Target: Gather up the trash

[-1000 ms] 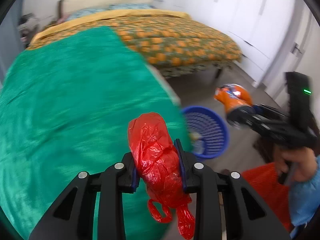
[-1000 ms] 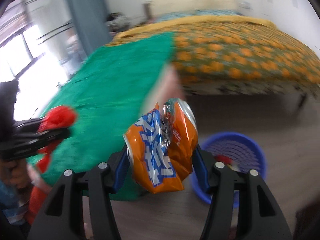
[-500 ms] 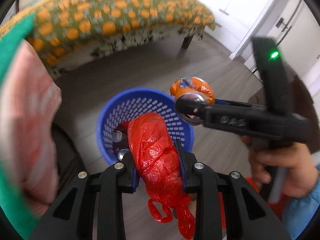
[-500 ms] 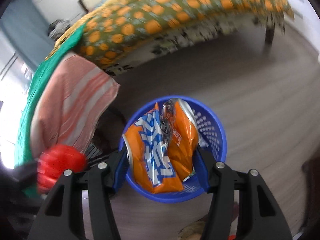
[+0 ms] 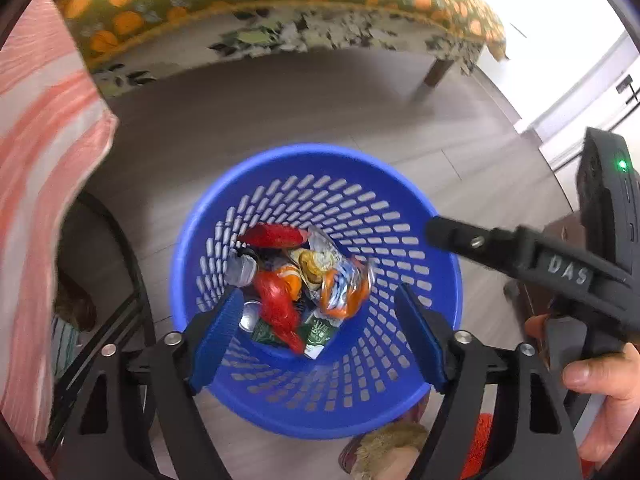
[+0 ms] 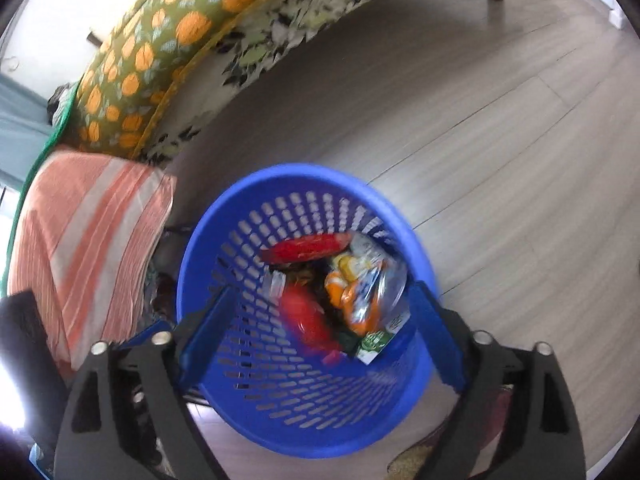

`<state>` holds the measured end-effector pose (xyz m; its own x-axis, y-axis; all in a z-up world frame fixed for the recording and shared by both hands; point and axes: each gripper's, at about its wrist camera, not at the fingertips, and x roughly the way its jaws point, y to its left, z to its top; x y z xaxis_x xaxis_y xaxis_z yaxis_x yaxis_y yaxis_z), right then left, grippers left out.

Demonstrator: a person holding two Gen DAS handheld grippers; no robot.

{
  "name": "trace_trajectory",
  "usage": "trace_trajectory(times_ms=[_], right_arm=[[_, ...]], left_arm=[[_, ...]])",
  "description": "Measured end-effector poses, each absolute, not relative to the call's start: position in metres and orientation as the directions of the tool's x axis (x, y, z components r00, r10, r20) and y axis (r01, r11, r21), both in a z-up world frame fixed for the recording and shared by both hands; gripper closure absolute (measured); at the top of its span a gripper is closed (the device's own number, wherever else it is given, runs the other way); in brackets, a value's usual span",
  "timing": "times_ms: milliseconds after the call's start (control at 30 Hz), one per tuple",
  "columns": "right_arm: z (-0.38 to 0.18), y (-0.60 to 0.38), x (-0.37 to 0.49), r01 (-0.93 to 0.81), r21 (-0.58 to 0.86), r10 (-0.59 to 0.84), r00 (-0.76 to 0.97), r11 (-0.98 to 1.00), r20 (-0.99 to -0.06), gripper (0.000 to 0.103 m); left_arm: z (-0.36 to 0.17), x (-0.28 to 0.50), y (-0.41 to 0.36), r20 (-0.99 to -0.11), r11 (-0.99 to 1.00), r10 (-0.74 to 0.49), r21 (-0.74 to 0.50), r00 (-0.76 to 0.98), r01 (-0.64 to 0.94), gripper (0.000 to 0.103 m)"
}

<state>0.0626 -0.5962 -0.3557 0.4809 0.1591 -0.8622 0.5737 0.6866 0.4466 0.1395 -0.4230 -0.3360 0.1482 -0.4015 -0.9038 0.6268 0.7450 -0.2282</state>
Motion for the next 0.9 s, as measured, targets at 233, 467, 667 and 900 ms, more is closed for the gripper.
trace_trajectory(times_ms=[233, 467, 667, 900], right_arm=[[-0.285, -0.584, 0.039, 0.573, 0.329, -0.002, 0.5, 0.751, -0.866, 0.005], [-0.21, -0.539, -0.015, 0.548, 0.127, -0.2, 0.497, 0.827, -0.844, 0.005], [-0.174, -0.501, -0.074, 0.518, 0.097, -0.268, 0.583, 0.85, -0.767, 0.005], [-0.171, -0.492, -0.106, 0.55, 0.14, -0.269, 0.595, 0.824, -0.757, 0.005]], left_arm=[[-0.261, 0.086, -0.384, -0.831, 0.735, -0.447, -0.13, 0.332, 0.665, 0.011], [-0.219, 0.031, -0.342, -0.817, 0.698, -0.461, -0.094, 0.345, 0.71, 0.005], [-0.183, 0.005, -0.322, -0.744, 0.722, -0.478, -0.03, 0.467, 0.692, 0.005], [-0.168, -0.009, -0.322, -0.746, 0.729, -0.43, 0.046, 0.509, 0.683, 0.005]])
